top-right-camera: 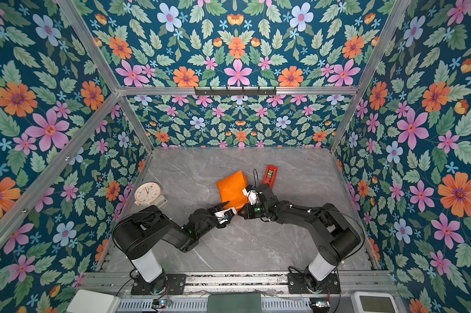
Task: Wrap a gift box in wrapping paper
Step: Wrap the gift box with the wrapping paper.
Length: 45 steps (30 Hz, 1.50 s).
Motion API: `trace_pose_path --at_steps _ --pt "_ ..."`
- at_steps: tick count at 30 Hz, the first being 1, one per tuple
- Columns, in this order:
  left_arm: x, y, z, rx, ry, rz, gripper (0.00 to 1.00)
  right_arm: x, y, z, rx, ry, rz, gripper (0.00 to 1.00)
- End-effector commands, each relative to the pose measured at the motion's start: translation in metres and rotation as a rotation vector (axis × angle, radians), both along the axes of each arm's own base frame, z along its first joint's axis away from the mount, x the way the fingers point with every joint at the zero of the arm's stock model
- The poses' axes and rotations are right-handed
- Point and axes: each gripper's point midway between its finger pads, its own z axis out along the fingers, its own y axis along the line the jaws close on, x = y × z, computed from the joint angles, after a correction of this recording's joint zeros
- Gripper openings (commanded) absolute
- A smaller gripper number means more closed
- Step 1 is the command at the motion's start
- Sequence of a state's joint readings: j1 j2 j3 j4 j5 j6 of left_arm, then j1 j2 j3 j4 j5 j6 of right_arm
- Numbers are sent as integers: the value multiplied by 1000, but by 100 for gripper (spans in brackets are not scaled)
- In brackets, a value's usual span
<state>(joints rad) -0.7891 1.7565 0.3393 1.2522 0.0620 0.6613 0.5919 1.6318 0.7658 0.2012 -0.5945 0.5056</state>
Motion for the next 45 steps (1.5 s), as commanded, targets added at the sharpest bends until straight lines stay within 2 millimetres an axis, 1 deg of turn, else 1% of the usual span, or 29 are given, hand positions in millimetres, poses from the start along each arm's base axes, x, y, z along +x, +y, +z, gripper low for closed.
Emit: trace_pose_path --at_steps 1,13,31,45 --pt "-6 1 -20 49 67 -17 57 2 0 -1 -13 -2 -8 0" --pt "-7 1 -20 47 69 -21 57 5 -2 -2 -24 10 -32 0" --pt "-7 0 -20 48 68 -24 57 10 0 5 23 21 -83 0" --pt "-7 -1 -19 46 68 -27 57 12 -3 5 27 42 -129 6"
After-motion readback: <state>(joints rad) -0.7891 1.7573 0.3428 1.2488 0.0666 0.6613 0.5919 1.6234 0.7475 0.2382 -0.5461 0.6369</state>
